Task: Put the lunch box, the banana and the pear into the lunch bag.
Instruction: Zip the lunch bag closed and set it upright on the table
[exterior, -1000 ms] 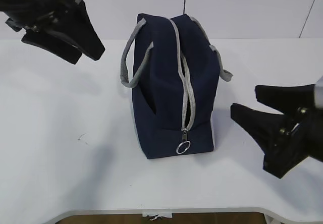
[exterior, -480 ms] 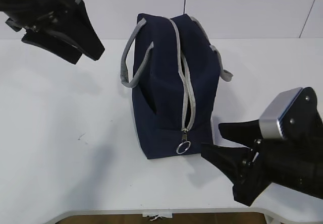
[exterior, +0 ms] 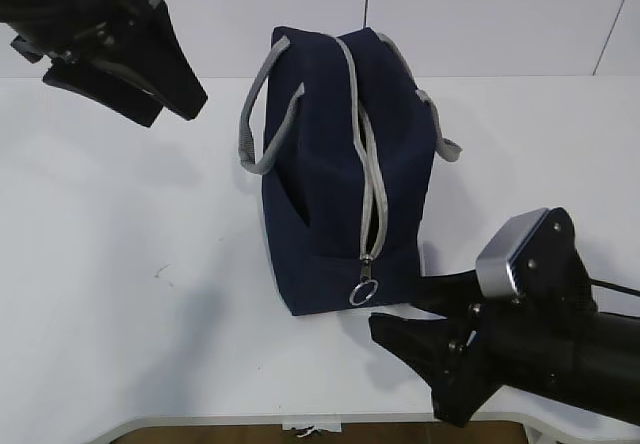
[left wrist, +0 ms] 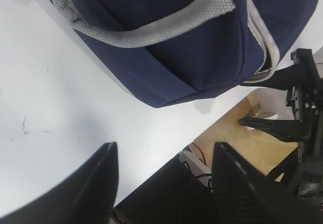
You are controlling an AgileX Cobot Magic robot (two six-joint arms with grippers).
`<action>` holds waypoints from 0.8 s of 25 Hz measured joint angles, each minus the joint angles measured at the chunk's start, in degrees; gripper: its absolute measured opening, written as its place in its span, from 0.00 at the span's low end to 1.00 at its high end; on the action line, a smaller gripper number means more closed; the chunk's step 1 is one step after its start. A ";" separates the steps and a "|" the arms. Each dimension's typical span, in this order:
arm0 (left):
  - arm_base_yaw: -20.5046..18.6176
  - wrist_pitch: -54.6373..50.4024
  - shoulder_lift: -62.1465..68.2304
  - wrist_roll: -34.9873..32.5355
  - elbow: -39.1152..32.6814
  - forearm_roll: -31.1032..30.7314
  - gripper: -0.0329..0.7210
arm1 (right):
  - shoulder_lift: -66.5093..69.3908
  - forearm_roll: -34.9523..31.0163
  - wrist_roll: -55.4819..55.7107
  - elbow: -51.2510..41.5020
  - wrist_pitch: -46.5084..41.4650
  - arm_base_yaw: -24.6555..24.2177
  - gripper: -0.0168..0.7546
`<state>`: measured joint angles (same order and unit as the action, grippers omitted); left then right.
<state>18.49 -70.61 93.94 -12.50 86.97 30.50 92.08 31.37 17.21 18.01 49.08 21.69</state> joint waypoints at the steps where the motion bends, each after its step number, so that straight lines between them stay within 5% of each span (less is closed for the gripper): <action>1: 0.00 0.00 0.00 0.00 0.00 0.00 0.63 | 0.91 0.00 0.00 0.00 0.64 0.00 0.61; 20: 0.00 0.00 0.00 0.00 0.00 0.00 0.63 | 6.22 -3.39 0.00 0.04 3.96 0.00 0.61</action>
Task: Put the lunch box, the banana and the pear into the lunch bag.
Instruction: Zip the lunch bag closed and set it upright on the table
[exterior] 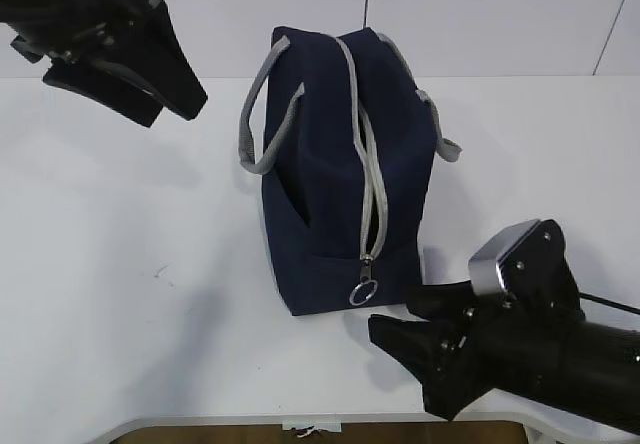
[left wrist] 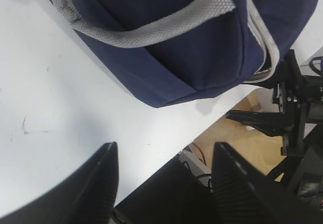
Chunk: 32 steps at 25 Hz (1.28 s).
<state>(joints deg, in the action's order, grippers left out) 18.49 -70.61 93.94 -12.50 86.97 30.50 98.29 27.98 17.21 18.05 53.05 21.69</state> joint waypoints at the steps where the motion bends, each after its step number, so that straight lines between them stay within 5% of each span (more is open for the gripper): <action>1: 0.00 0.00 0.00 0.00 0.00 0.00 0.63 | 0.36 -0.27 0.00 0.00 0.41 0.00 0.61; 15: 0.00 0.00 0.00 0.00 0.00 0.00 0.63 | 7.54 -1.62 0.10 0.73 10.86 0.00 0.61; 32: 0.00 -0.09 -0.02 0.00 0.00 0.00 0.63 | 11.92 0.68 0.52 4.61 11.70 0.00 0.61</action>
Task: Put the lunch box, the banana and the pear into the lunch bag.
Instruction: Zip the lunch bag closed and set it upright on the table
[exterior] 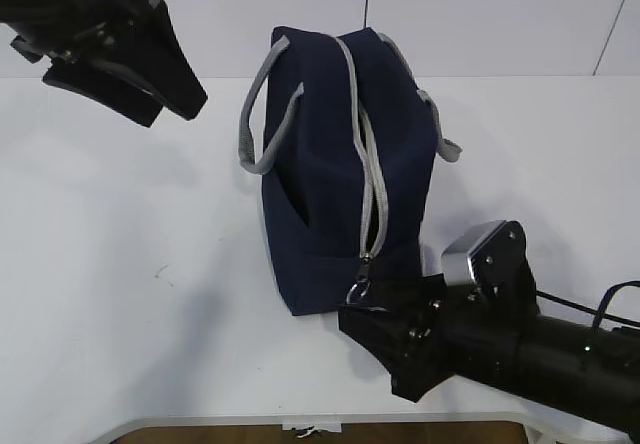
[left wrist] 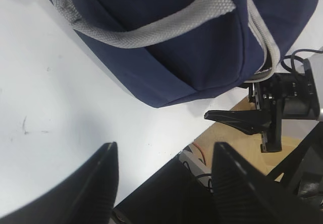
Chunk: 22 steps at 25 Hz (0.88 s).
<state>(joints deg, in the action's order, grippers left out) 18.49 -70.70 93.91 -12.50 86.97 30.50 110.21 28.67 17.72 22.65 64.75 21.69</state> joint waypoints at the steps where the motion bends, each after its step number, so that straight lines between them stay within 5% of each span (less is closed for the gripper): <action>1: 0.00 0.00 0.00 0.00 0.00 0.00 0.63 | 0.00 0.00 0.00 0.29 0.00 0.00 0.61; 18: 0.00 0.00 -0.10 0.00 0.00 0.00 0.63 | 0.09 3.52 3.13 2.02 -0.14 0.00 0.61; 22: 0.00 0.00 -0.10 0.00 0.00 0.00 0.62 | 0.09 2.46 3.22 0.87 -0.14 0.00 0.51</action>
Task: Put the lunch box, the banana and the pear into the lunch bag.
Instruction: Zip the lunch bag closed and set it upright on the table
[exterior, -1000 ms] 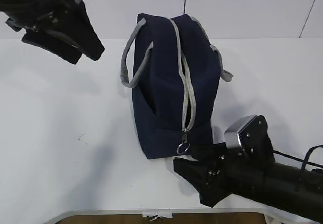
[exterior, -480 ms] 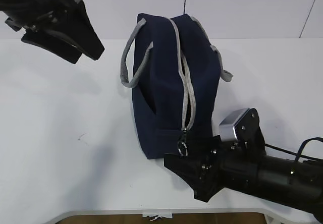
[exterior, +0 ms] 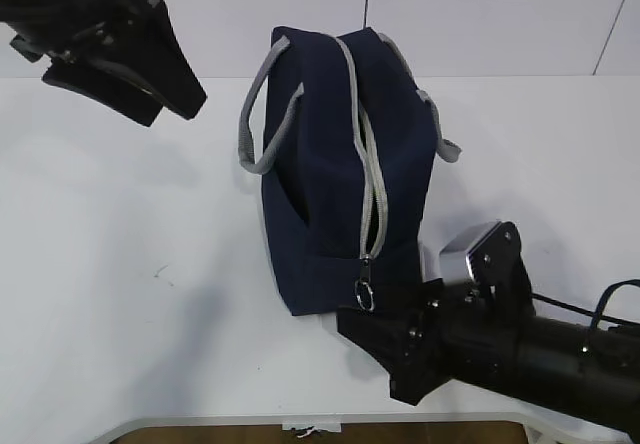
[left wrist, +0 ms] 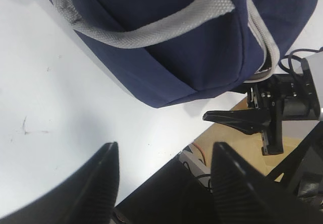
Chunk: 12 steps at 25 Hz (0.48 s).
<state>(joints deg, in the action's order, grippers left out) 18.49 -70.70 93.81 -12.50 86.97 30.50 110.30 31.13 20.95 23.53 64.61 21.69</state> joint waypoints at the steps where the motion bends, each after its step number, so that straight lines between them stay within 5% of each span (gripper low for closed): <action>1: 0.00 0.00 0.00 0.00 0.00 0.00 0.62 | 0.00 0.00 0.00 -0.14 -0.03 0.00 0.49; 12: 0.00 0.00 0.00 0.00 0.00 0.00 0.61 | 0.00 -2.62 0.13 -0.24 -0.34 0.00 0.37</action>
<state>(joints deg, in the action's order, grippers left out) 18.49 -70.70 93.81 -12.50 86.97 30.50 110.30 28.51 21.08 23.29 64.27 21.69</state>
